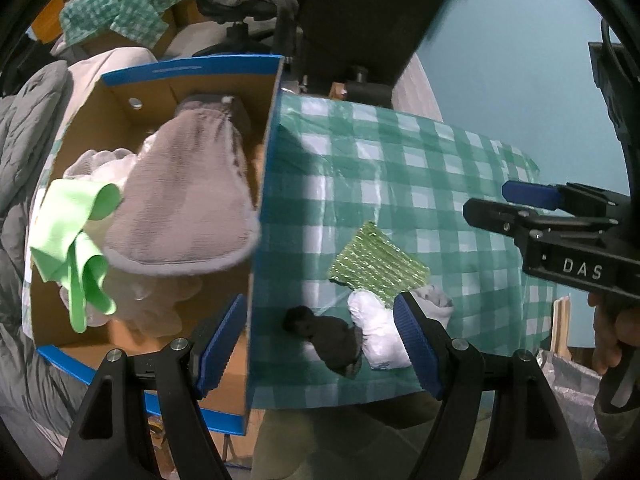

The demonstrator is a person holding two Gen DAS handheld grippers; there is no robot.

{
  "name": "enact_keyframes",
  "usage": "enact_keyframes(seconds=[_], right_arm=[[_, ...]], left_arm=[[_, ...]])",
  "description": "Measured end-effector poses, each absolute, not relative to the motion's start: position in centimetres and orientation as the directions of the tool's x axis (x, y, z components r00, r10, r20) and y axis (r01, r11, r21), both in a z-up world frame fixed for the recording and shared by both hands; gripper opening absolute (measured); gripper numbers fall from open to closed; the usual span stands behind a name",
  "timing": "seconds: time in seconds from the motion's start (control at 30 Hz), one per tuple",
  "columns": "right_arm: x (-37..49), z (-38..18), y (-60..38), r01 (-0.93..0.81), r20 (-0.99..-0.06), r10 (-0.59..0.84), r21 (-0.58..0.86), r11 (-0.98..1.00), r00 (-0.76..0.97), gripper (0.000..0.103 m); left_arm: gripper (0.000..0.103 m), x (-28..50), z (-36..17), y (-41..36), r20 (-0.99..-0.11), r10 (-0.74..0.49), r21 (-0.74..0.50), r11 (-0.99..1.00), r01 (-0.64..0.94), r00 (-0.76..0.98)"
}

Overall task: Organize soft objects
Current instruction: 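Move the right tool to the grey sock while the left tool approaches the black sock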

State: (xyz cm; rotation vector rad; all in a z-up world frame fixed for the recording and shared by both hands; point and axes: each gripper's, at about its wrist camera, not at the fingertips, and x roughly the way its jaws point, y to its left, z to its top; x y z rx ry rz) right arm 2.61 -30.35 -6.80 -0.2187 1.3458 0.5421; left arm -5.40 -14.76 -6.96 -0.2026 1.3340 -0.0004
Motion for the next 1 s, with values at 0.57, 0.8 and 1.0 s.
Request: enact_keyframes(seconds=[0.57,0.8,1.0], right_arm=[[-0.3,-11.1,-33.5,-0.461,-0.974,0.226,0.192,0.866,0.02,0.063],[-1.1,-12.0,-34.3,-0.467,-0.976,0.22,0.195,0.862,-0.003,0.063],[-1.2,-12.3,-34.6,-0.458,-0.975,0.224,0.2,0.866,-0.003,0.063]], left_arm=[[0.077,-6.0,-10.1,-18.3,-0.974,-0.165,-0.182,0.978,-0.103,0.158],[0.077,-6.1,-11.8,-18.0,-0.977,-0.157,-0.179,0.971,-0.156,0.146],[0.077,-6.5,-12.5,-16.8,-0.979,-0.147,-0.172,0.968,-0.185,0.14]])
